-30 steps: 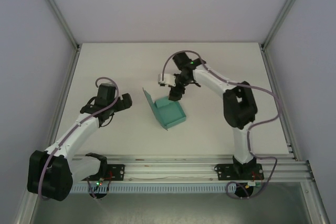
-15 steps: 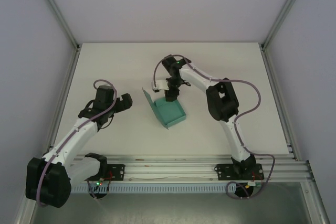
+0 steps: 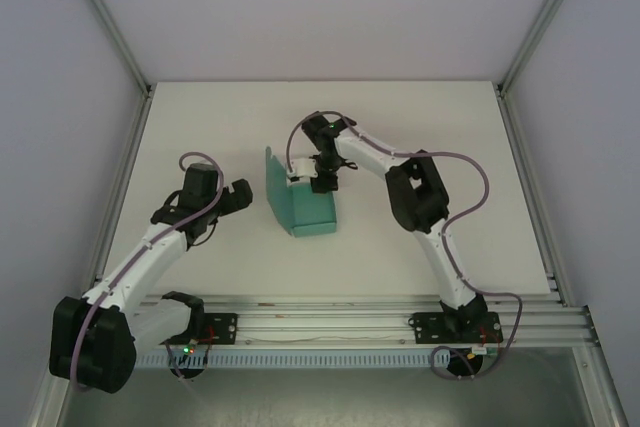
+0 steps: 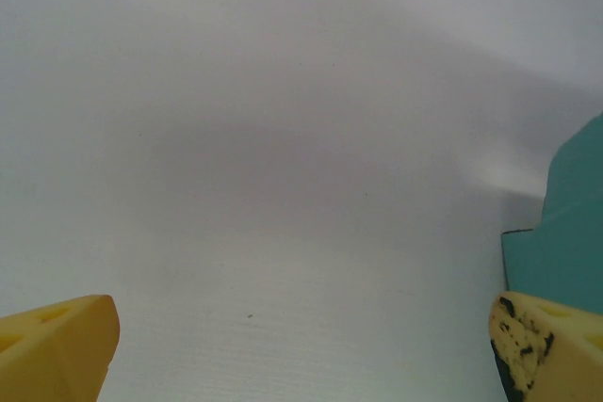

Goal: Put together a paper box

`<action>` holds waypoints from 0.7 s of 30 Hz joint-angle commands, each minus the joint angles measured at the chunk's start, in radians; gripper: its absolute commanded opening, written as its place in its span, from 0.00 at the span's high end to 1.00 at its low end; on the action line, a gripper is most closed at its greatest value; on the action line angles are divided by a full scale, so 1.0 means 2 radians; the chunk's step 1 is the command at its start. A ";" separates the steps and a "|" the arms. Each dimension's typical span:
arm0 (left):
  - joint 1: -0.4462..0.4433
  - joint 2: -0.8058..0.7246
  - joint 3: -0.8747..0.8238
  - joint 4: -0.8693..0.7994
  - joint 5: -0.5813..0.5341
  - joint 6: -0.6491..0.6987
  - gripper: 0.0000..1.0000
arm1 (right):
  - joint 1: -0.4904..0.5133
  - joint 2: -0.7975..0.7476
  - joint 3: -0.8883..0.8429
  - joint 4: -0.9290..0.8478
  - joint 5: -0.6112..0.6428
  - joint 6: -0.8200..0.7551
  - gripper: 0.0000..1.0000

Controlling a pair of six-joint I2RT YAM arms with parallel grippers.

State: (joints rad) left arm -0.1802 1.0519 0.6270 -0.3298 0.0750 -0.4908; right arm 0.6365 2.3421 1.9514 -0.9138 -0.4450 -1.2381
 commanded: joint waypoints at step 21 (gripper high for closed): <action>0.018 0.126 -0.009 0.385 0.373 0.002 0.00 | 0.000 -0.352 -0.406 0.556 -0.077 0.441 1.00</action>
State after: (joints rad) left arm -0.1478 1.3006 0.5922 0.2298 0.6094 -0.5102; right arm 0.6384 1.6676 1.1694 0.0727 -0.5289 -0.5026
